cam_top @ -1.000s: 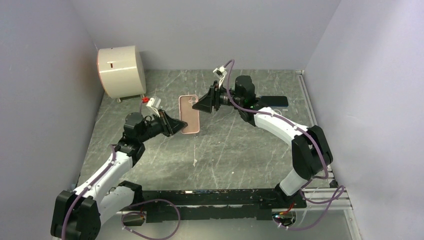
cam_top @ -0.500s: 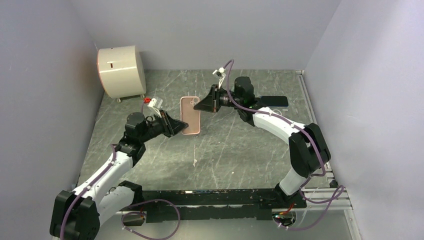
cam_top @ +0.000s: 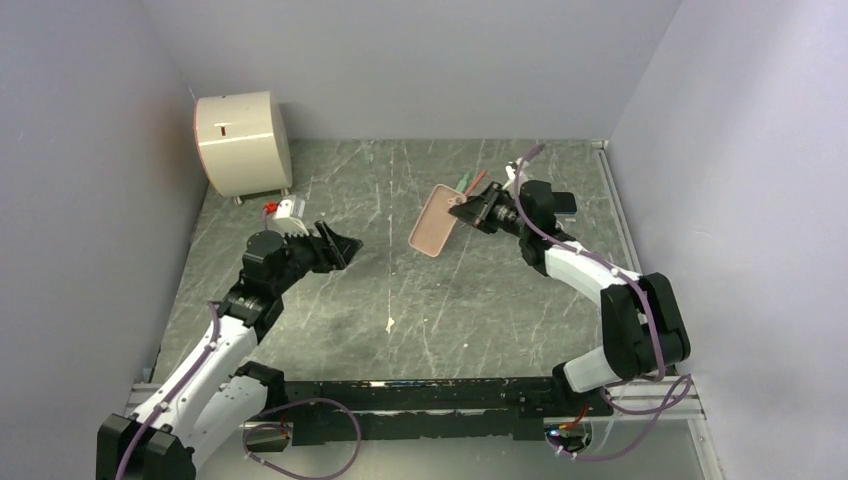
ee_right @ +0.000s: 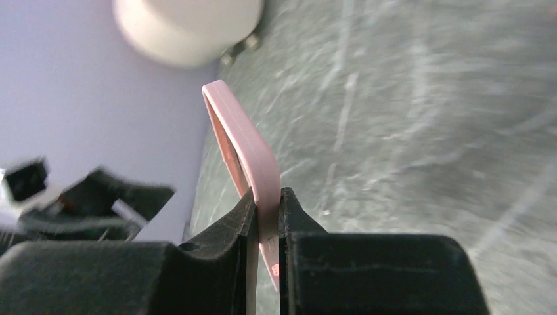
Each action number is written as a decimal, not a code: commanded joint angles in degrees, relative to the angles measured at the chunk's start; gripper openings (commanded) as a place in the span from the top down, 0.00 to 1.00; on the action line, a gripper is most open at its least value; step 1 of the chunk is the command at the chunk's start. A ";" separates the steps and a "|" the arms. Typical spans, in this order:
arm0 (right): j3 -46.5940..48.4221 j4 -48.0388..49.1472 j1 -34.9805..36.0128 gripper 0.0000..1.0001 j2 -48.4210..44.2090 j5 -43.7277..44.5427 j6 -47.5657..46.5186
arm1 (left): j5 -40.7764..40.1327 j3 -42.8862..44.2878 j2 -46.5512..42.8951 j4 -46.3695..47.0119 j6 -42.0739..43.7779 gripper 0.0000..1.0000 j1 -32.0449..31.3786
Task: Take the phone out of the phone case
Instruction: Place the phone case at the center of the board.
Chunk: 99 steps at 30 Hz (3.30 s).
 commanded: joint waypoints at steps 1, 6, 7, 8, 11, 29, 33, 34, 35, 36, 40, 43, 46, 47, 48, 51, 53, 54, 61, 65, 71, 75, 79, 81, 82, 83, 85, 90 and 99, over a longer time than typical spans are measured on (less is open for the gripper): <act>-2.88 -2.89 -3.91 1.00 -3.48 15.05 7.97 | -5.41 1.97 -1.80 -1.58 0.60 0.28 0.14; -6.76 -4.94 -7.53 1.00 -3.54 24.35 14.57 | -7.02 2.14 -2.02 -2.81 0.30 0.22 0.14; -7.40 -5.15 -8.32 1.00 -3.46 25.37 15.79 | -7.40 2.14 -2.17 -3.08 0.21 0.20 0.14; -7.93 -5.12 -8.99 1.00 -3.32 26.34 16.77 | -7.93 2.02 -2.42 -3.28 0.02 0.18 0.14; -9.73 -5.02 -11.58 1.00 -2.72 28.17 20.11 | -9.40 1.75 -3.45 -3.71 -0.12 0.15 0.14; -11.77 1.50 -14.56 1.00 8.33 36.28 34.49 | -16.47 1.38 -6.56 -7.74 -1.22 0.06 0.14; -11.49 1.50 -14.54 1.00 10.23 34.23 36.59 | -16.49 0.93 -7.30 -7.60 -1.38 0.06 0.14; -11.77 1.44 -14.62 0.99 10.42 34.07 37.08 | -16.49 0.94 -7.26 -7.49 -1.42 0.06 0.14; -12.16 1.59 -14.59 0.96 10.39 33.92 37.36 | -16.49 0.96 -7.01 -7.56 -1.42 0.06 0.14; -12.76 1.48 -14.59 0.92 10.20 33.80 37.58 | -16.49 1.06 -6.90 -7.56 -1.36 0.06 0.14; -15.01 1.52 -14.58 0.68 8.43 34.10 37.22 | -16.49 1.18 -6.59 -7.42 -1.34 0.06 0.14; -15.41 -0.17 -14.50 0.47 7.05 33.12 35.44 | -16.49 1.09 -6.79 -7.37 -1.41 0.06 0.14; -15.87 -2.13 -14.50 0.32 5.08 32.09 32.82 | -16.49 1.09 -6.89 -7.39 -1.41 0.06 0.14; -15.89 -3.27 -14.48 0.28 4.28 32.00 31.66 | -16.49 1.09 -6.90 -7.45 -1.38 0.06 0.14; -15.79 -4.71 -14.50 0.24 3.31 30.97 30.47 | -16.49 1.09 -6.93 -7.40 -1.42 0.06 0.14; -15.57 -9.60 -14.46 0.16 -0.48 30.21 25.78 | -16.49 1.18 -6.71 -7.32 -1.42 0.06 0.14; -14.50 -14.16 -14.32 0.10 -3.29 30.92 21.73 | -16.49 1.25 -6.56 -7.23 -1.49 0.06 0.14; -13.89 -16.22 -14.07 0.06 -4.45 31.13 19.64 | -16.49 1.26 -6.46 -7.31 -1.48 0.06 0.14; -10.01 -22.46 -11.26 0.01 -7.17 30.36 11.30 | -16.49 1.35 -6.38 -7.19 -1.57 0.06 0.14; -8.00 -21.24 -8.56 0.01 -4.44 29.30 11.14 | -16.49 1.44 -6.61 -7.38 -1.58 0.06 0.14; -5.63 -18.88 -5.80 0.01 0.68 29.57 12.71 | -16.49 1.28 -7.11 -7.74 -1.54 0.06 0.14; -4.94 -16.17 -5.31 0.01 4.26 28.92 14.63 | -16.49 1.18 -7.50 -7.92 -1.55 0.06 0.14; -3.35 -14.80 -4.06 0.01 7.36 28.85 15.96 | -16.49 1.18 -7.50 -7.92 -1.60 0.06 0.14; -3.70 -13.22 -4.04 0.01 8.27 29.64 17.21 | -16.49 1.18 -7.43 -7.87 -1.57 0.06 0.14; -3.94 -12.35 -4.04 0.01 8.50 30.64 17.67 | -16.49 1.18 -7.44 -7.84 -1.64 0.06 0.14; -4.10 -11.76 -4.04 0.01 8.66 31.83 18.02 | -16.49 1.11 -7.50 -7.75 -1.68 0.06 0.14; -4.55 -10.26 -4.04 0.01 9.28 34.49 19.01 | -16.49 1.09 -7.46 -7.73 -1.62 0.06 0.14; -4.61 -7.05 -4.12 0.01 11.17 36.63 20.25 | -16.49 1.05 -7.47 -7.74 -1.61 0.06 0.14; -3.57 -6.60 -4.12 0.01 11.76 37.54 19.39 | -16.49 1.09 -7.31 -7.74 -1.55 0.06 0.15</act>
